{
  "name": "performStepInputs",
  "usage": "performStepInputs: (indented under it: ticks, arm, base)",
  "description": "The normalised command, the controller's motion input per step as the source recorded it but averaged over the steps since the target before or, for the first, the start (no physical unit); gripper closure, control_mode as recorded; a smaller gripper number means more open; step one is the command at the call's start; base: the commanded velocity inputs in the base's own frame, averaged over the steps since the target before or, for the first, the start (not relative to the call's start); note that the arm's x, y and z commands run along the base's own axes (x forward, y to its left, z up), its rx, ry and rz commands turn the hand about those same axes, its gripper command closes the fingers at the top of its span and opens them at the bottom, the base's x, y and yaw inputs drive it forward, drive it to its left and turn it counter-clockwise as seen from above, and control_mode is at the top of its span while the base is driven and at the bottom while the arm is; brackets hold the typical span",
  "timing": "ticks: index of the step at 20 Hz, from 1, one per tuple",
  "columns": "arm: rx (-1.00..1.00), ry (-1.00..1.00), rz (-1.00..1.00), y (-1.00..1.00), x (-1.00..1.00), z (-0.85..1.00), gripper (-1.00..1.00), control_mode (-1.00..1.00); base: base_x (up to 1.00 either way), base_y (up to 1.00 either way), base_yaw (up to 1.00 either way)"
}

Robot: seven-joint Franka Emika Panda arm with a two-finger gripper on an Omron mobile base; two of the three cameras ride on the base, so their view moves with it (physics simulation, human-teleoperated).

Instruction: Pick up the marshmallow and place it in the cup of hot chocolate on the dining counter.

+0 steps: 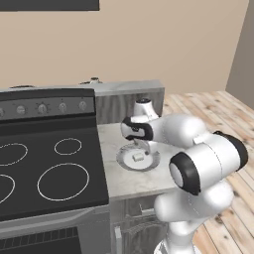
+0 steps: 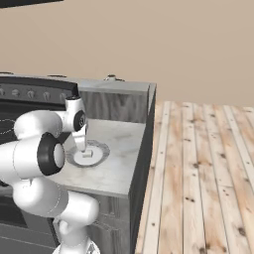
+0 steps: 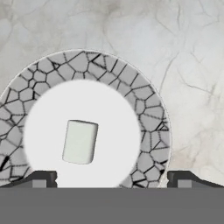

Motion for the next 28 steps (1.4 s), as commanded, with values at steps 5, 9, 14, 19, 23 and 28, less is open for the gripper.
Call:
performStepInputs:
  ticks: [5, 9, 14, 19, 23, 28]
  arm:
    - [0.00, 0.05, -0.02, 0.00, 0.08, -0.27, -1.00, -1.00]
    - [0.00, 0.02, -0.02, 0.00, 0.03, -0.25, -1.00, -1.00]
    - [0.00, 0.01, -0.01, 0.00, 0.02, -0.24, -1.00, -1.00]
    - [0.01, 0.00, -0.01, -0.01, 0.09, -0.20, -1.00, -1.00]
    - [0.02, 0.00, -0.01, -0.02, 0.12, -0.16, -1.00, -1.00]
    - [0.00, 0.00, -0.01, 0.00, 0.16, -0.23, -1.00, -1.00]
  base:
    - [0.00, 0.00, 0.00]
    - [0.00, 0.00, 0.00]
    - [0.00, 0.00, 0.00]
    - [0.00, 0.00, 0.00]
    - [0.00, 0.00, 0.00]
    - [0.00, 0.00, 0.00]
